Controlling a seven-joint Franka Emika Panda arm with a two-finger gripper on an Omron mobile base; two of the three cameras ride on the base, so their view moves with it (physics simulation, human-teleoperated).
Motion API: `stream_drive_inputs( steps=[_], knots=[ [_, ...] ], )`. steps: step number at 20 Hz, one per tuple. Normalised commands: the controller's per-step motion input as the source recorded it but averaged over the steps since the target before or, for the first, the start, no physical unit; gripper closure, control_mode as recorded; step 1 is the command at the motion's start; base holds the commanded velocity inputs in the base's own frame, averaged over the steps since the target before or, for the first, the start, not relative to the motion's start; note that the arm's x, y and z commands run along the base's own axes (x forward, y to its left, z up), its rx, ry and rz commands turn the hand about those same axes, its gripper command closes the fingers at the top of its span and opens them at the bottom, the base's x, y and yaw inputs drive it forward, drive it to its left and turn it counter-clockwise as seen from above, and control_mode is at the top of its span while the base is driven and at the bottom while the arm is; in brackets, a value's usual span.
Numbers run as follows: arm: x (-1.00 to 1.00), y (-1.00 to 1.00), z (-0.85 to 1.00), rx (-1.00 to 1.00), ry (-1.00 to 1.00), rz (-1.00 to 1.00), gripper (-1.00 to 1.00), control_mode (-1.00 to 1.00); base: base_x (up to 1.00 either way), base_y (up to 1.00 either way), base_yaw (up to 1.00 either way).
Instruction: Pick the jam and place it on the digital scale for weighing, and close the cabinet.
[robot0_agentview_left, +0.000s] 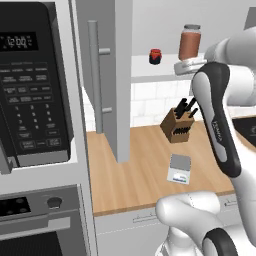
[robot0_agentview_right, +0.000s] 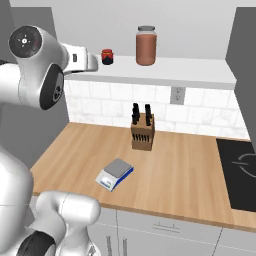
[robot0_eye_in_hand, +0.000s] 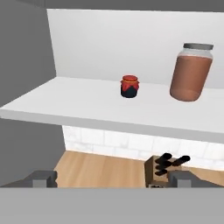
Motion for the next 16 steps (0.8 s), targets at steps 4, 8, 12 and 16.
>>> stream_drive_inputs(
  steps=[4, 8, 12, 16],
  knots=[
    [0.35, 0.00, 0.30, -0.01, 0.00, -0.02, -1.00, -1.00, 0.00, 0.00, 0.00],
    [0.55, 0.04, 0.01, -0.04, 0.03, 0.00, -1.00, -1.00, 0.00, 0.00, 0.00],
    [0.52, 0.00, 0.00, 0.00, 0.00, 0.00, -1.00, -1.00, 0.00, 0.00, 0.00],
    [0.57, 0.00, 0.00, 0.00, 0.00, 0.00, -1.00, -1.00, 0.00, 0.00, 0.00]
  ],
)
